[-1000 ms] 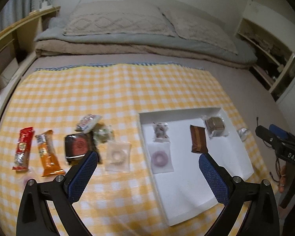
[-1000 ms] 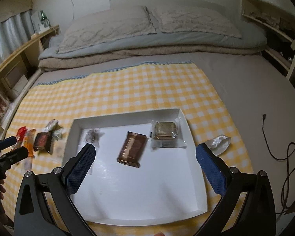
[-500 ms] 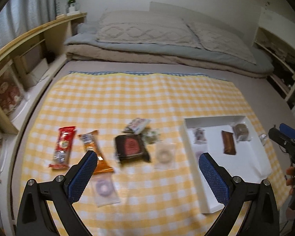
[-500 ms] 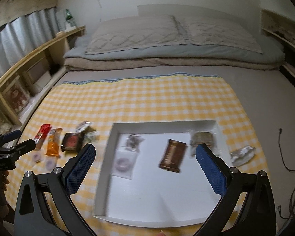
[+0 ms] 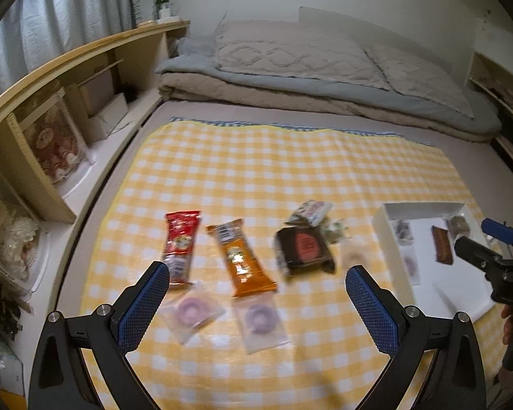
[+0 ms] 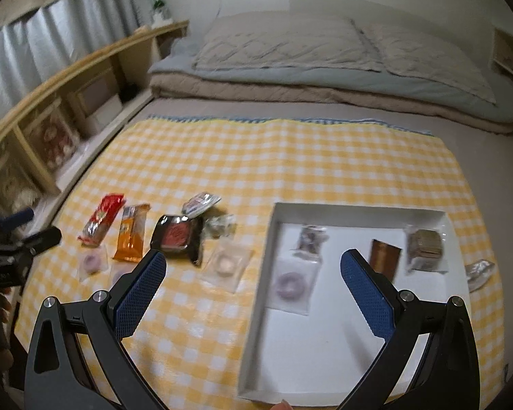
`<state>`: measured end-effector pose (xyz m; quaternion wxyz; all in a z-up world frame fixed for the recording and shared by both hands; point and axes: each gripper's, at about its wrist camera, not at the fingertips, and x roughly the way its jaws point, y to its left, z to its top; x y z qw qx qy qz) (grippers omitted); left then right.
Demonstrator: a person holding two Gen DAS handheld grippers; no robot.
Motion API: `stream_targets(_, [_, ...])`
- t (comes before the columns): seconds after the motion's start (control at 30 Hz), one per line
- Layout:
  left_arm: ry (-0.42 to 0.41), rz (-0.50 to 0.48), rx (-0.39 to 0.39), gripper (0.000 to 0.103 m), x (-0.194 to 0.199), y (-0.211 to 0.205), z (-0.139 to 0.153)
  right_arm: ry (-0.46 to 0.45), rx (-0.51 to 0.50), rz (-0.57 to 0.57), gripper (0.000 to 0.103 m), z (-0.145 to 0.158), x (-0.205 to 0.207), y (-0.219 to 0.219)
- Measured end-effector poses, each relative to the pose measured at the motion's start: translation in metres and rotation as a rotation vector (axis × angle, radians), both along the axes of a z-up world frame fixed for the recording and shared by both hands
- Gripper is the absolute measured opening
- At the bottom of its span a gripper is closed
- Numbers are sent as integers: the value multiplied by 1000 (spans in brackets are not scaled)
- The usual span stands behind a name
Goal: Organize snacks
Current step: 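Move both tools back toward the remaining snacks, then grasp the purple donut packet with the right tool while the left tool grasps the pink donut packet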
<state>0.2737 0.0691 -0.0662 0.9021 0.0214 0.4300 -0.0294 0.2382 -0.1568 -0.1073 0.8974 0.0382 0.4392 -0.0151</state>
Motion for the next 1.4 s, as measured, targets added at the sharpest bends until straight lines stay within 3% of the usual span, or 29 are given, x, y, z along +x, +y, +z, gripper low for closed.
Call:
stream_targets(0.13, [12,26,16,103,1,20,-8,30,-5,39,103,-14,11,27])
stream_targets(0.3, [26,52,52,103,5,41,-22,72,59,88,103,-31,24,62])
stream_targets(0.6, [85,124,76,103,33,77,-60,248,88,235,103,-88,40,139])
stream_targets(0.8, [153,113,-55,103,65,90,-88,336,113,267,102,-127,48,173])
stream_targets(1.0, [219,52,-122,98,93,89,-116,366,159,240,99,-151,60,189])
stream_targets(1.1, [261,29,-114,90,108,86,-132,384,169,216,95,-162,67,191])
stream_targets(1.2, [288,20,-109,88,120,84,-144,403,157,210,90,-172,72,191])
stream_targets(1.3, [318,22,-101,83,130,86,-157,394,61,261,75,-172,72,197])
stream_targets(1.4, [343,24,-96,74,135,88,-166,398,53,287,58,-171,71,191])
